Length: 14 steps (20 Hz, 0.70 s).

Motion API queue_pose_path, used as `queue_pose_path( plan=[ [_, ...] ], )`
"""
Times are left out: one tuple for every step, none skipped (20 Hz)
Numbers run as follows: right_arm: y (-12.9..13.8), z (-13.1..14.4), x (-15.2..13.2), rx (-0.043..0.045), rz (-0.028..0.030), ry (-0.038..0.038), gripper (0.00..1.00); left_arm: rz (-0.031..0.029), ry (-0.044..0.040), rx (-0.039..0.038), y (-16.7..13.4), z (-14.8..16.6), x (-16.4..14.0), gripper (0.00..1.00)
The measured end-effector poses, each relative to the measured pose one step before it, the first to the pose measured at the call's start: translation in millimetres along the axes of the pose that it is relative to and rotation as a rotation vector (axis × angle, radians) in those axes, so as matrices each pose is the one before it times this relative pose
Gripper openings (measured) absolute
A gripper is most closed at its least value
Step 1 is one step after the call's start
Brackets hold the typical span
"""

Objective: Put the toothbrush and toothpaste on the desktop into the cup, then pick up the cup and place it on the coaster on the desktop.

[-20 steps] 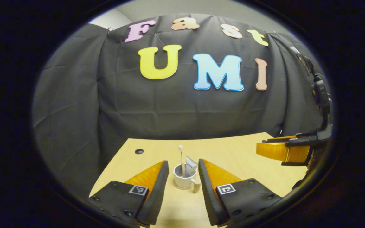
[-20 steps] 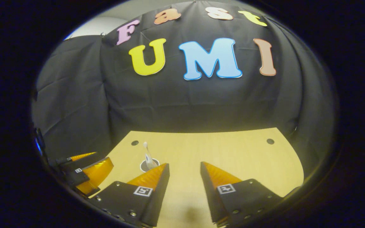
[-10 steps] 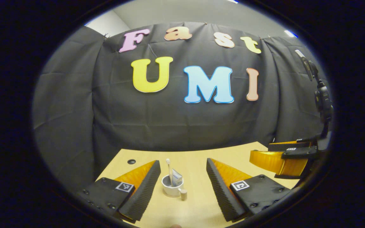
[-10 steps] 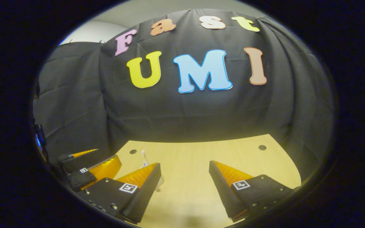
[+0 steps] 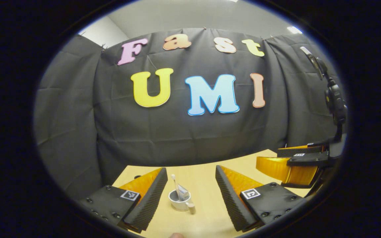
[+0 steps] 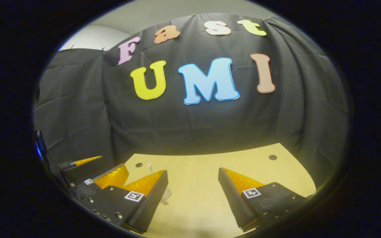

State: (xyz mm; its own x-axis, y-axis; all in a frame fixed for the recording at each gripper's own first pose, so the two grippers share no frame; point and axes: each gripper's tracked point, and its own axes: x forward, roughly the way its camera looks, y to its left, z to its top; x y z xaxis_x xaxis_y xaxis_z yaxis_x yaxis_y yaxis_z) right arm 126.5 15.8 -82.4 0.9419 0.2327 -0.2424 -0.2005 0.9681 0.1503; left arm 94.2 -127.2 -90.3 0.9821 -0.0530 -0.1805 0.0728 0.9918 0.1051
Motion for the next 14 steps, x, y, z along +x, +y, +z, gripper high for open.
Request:
queue_pose_path(
  plan=[
    [-0.06,0.23,0.61,0.00057,-0.00319,-0.00271,0.92,-0.00001,-0.00204,0.00296,0.15,0.09,-1.07,0.96],
    [-0.79,0.6,-1.52,0.00014,-0.00278,-0.00131,0.93,-0.00061,-0.00034,0.00176,0.79,0.73,-0.8,0.95],
    [0.2,0.63,-1.18,-0.00084,-0.00215,-0.00301,0.93,-0.00057,-0.00108,-0.00058,0.46,0.31,-0.89,0.96],
    [-0.35,-0.29,-1.17,-0.00203,-0.00351,-0.001,0.93,-0.00069,-0.00105,-0.00132,-0.13,1.95,-1.61,0.95],
    [0.65,-0.57,-0.69,-0.00147,-0.00146,-0.00026,0.93,-0.00068,-0.00133,-0.00049,0.28,1.56,-0.83,0.96],
    [0.51,0.94,-1.41,-0.0012,-0.00071,-0.00102,0.92,-0.00056,-0.0017,0.00006,0.29,-0.35,-0.23,0.96],
    [-0.38,0.28,-0.13,-0.00201,-0.0016,-0.00136,0.92,0.00222,-0.00408,0.0015,0.94,0.82,-1.5,0.96],
    [1.17,-0.18,-2.47,-0.00264,-0.00023,0.00017,0.92,-0.0011,-0.00235,0.00088,-0.35,1.3,-1.82,0.96],
    [0.95,1.31,-1.78,-0.00431,-0.00205,-0.00353,0.92,-0.00331,-0.00303,0.00003,-0.5,1.2,-1.56,0.96],
    [0.1,1.11,-1.08,-0.00395,-0.00202,-0.00269,0.92,-0.00109,-0.00436,0.00047,0.0,2.27,-1.56,0.96],
    [2.13,0.87,-0.52,-0.00252,0.0011,-0.0039,0.92,-0.00046,-0.00602,-0.00029,0.99,2.82,-2.19,0.96],
    [1.16,1.63,-1.16,-0.00294,-0.00047,-0.00377,0.92,-0.00159,-0.00401,-0.00088,0.43,2.53,-0.27,0.96],
    [0.74,1.31,-0.38,-0.00409,-0.00319,-0.00422,0.92,-0.0015,-0.00313,-0.00171,0.6,2.4,-1.04,0.96],
    [0.22,0.69,-0.43,-0.00369,-0.00175,-0.0033,0.92,-0.00016,-0.00335,-0.00135,0.61,1.52,-0.24,0.95]
  ],
)
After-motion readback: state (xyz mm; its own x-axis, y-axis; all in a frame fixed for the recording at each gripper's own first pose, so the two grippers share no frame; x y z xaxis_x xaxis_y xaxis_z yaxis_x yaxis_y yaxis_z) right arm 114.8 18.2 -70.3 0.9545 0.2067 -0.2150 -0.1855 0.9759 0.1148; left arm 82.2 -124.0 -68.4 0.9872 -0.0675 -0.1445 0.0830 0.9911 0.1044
